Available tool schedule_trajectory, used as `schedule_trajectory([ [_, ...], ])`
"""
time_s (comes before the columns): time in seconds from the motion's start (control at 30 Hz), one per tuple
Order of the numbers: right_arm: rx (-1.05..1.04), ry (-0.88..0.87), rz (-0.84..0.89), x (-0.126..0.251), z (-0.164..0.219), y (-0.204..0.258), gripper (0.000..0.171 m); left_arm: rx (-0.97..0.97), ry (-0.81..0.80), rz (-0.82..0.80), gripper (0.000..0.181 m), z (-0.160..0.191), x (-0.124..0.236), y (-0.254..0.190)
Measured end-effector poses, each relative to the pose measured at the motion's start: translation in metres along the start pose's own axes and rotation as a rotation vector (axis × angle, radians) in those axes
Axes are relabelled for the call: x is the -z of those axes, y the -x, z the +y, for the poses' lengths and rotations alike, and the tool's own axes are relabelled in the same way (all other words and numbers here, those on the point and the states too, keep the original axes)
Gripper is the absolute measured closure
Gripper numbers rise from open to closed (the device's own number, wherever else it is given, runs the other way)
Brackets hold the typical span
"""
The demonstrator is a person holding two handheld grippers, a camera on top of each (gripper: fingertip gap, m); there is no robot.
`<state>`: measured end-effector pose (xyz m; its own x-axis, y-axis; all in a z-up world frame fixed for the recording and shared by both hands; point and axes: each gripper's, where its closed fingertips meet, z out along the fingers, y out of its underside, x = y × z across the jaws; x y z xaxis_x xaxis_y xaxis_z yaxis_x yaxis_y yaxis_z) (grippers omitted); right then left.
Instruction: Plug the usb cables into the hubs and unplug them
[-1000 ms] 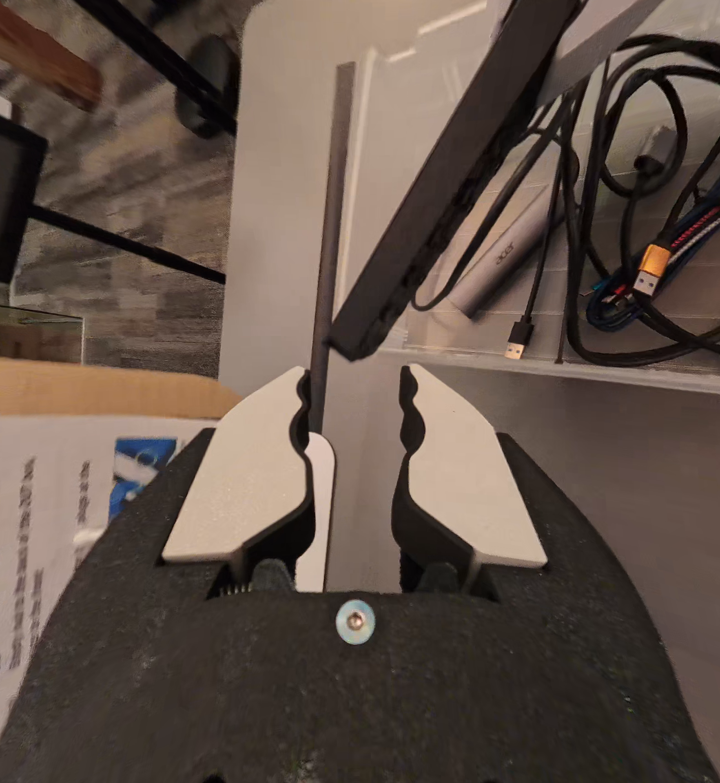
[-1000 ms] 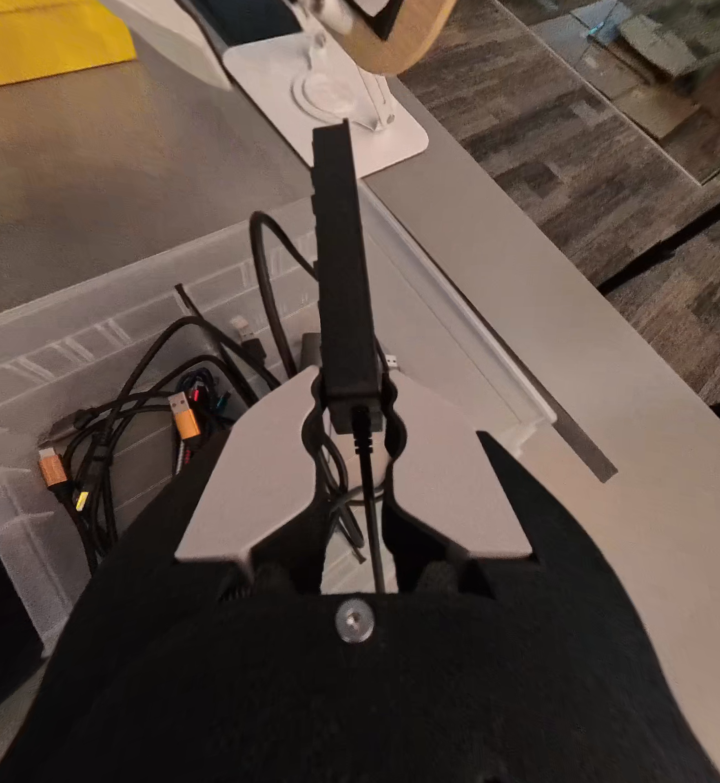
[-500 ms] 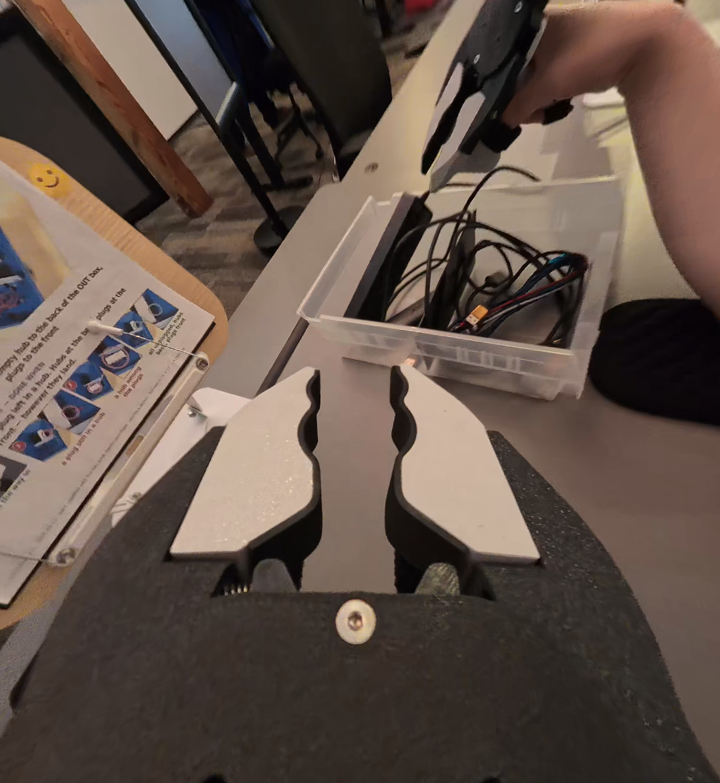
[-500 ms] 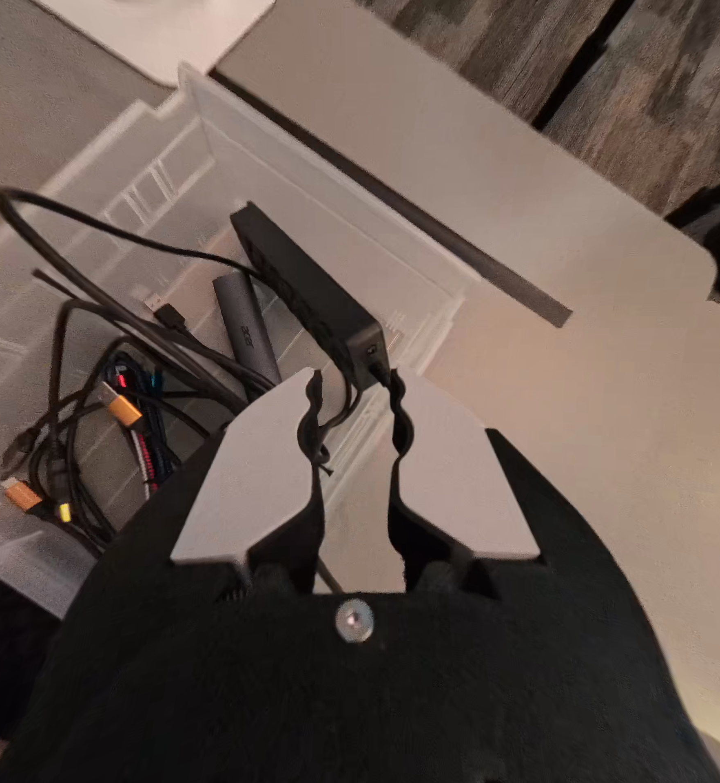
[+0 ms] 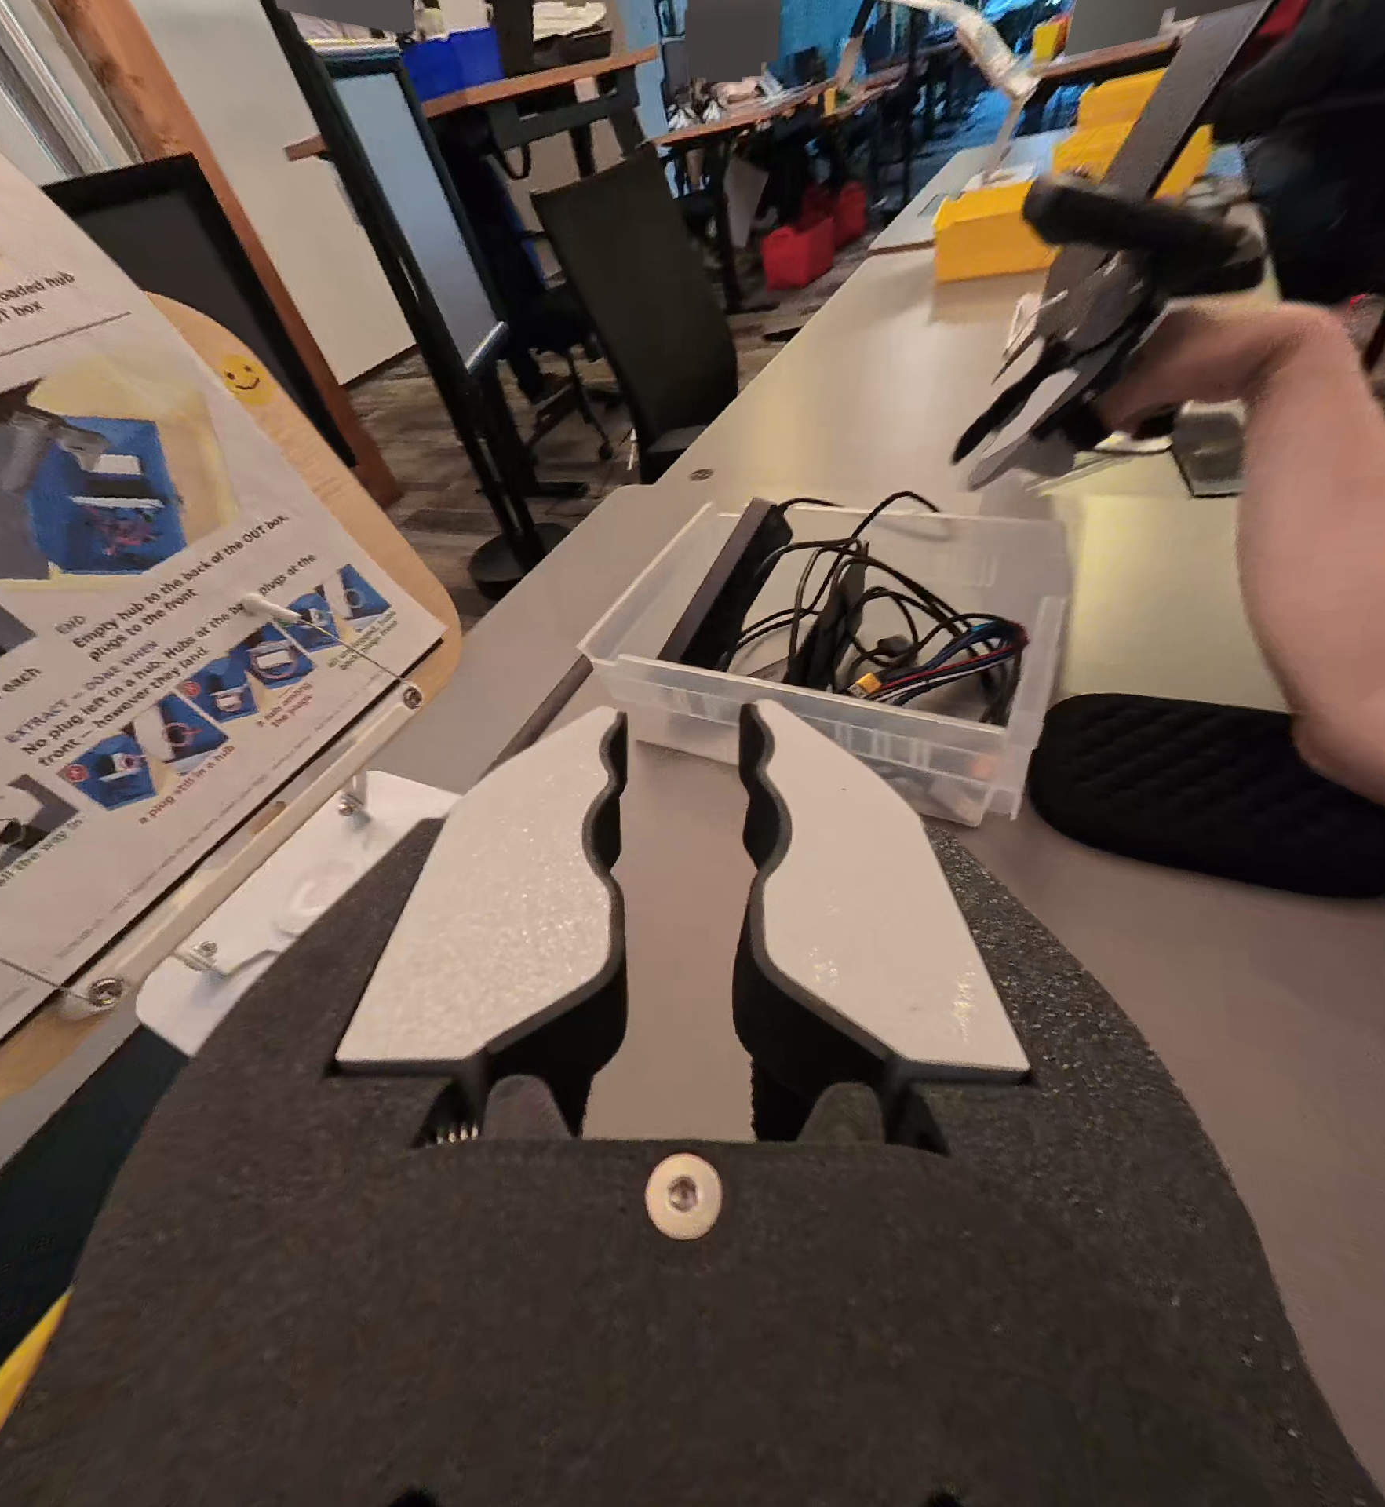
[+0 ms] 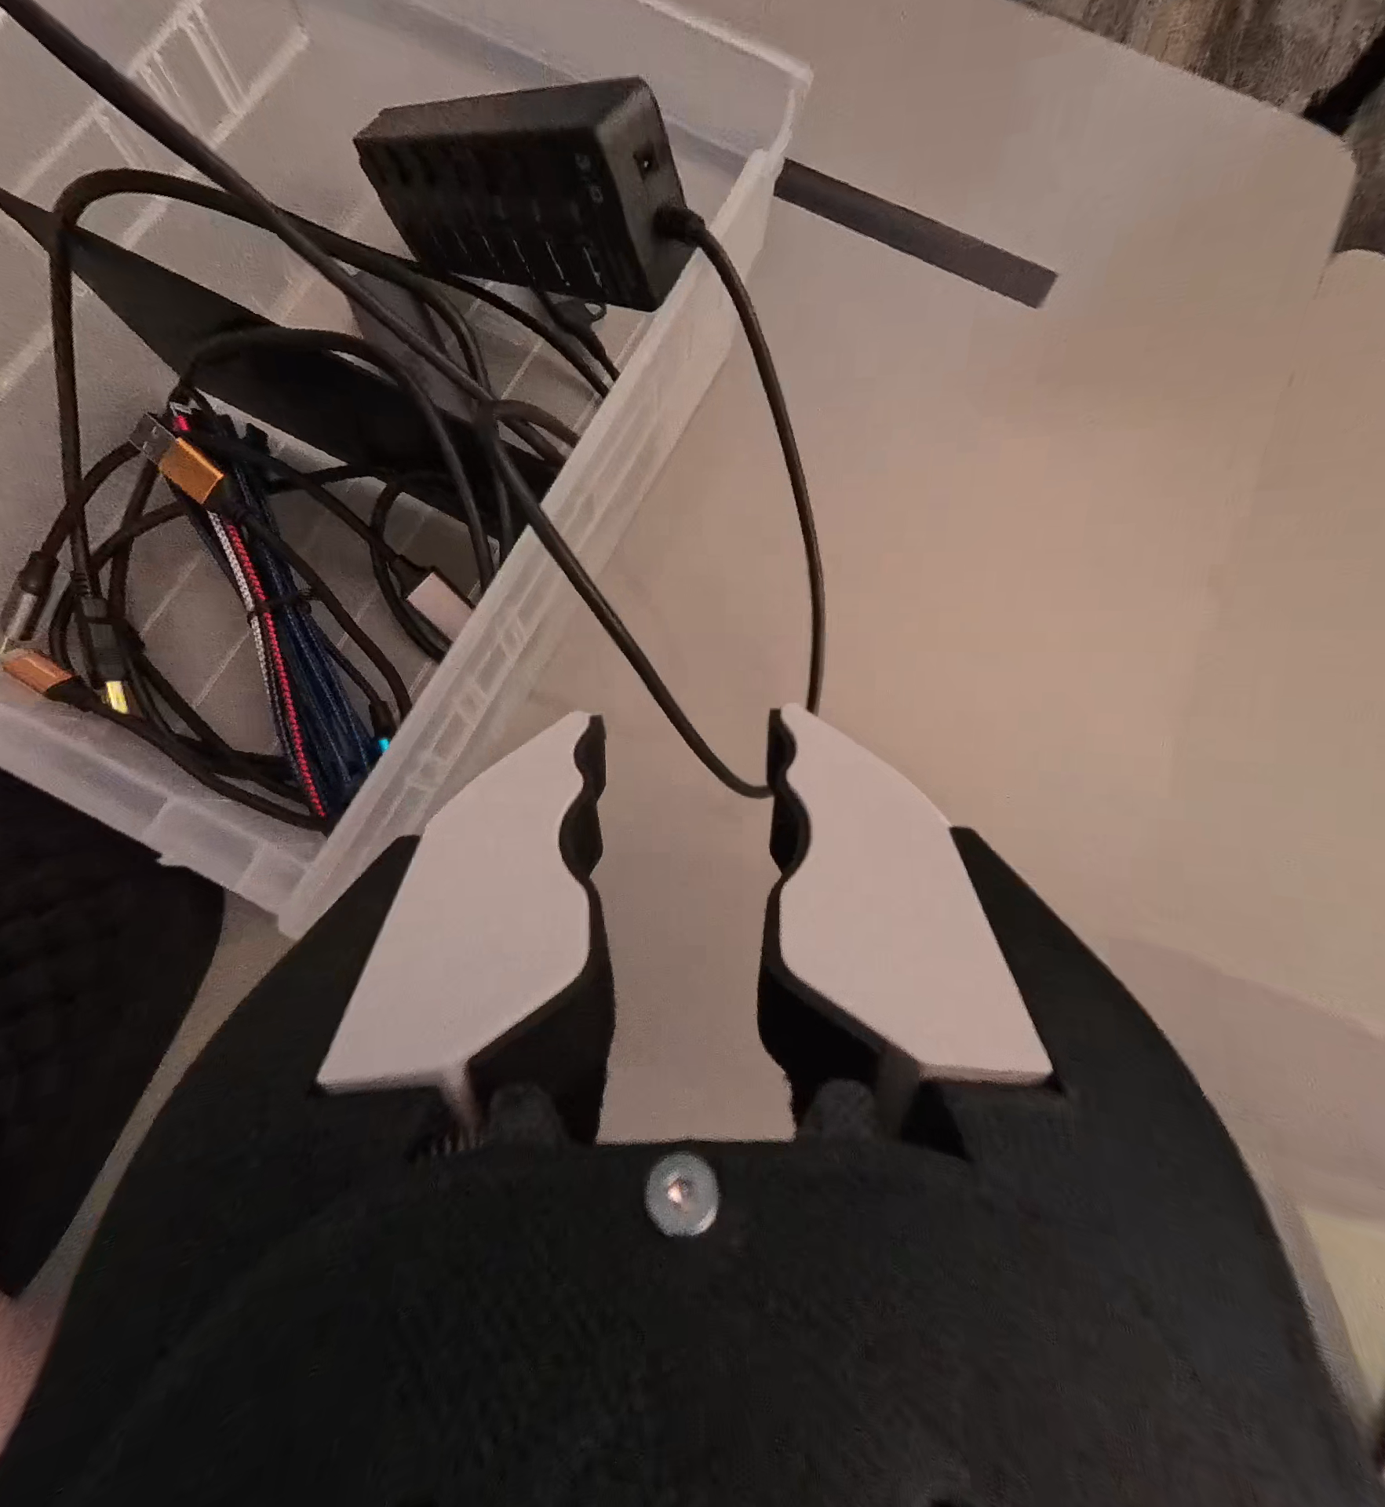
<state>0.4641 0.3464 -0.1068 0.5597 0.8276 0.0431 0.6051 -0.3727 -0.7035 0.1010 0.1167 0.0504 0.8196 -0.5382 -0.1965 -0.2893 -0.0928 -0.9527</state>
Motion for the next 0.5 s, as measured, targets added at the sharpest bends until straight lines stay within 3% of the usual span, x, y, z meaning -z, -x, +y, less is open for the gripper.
schedule_trajectory([
  [0.17,0.089,0.108,-0.039,-0.034,0.005,0.014,0.132,0.012,0.022,0.037,0.156,0.003,0.007,-0.005],
  [0.2,0.100,0.124,-0.002,-0.039,0.006,0.007,0.139,0.007,0.021,0.045,0.156,0.003,0.006,-0.007],
  [0.23,0.084,0.153,0.028,-0.043,0.010,-0.002,0.160,0.001,0.024,0.050,0.156,0.002,0.005,-0.008],
  [0.3,0.008,0.180,0.024,-0.043,0.014,-0.010,0.161,-0.018,0.046,0.038,0.156,0.005,0.003,-0.008],
  [0.5,-0.086,-0.196,0.088,-0.008,-0.078,-0.016,0.166,-0.069,0.103,-0.028,0.156,0.011,-0.001,-0.003],
])
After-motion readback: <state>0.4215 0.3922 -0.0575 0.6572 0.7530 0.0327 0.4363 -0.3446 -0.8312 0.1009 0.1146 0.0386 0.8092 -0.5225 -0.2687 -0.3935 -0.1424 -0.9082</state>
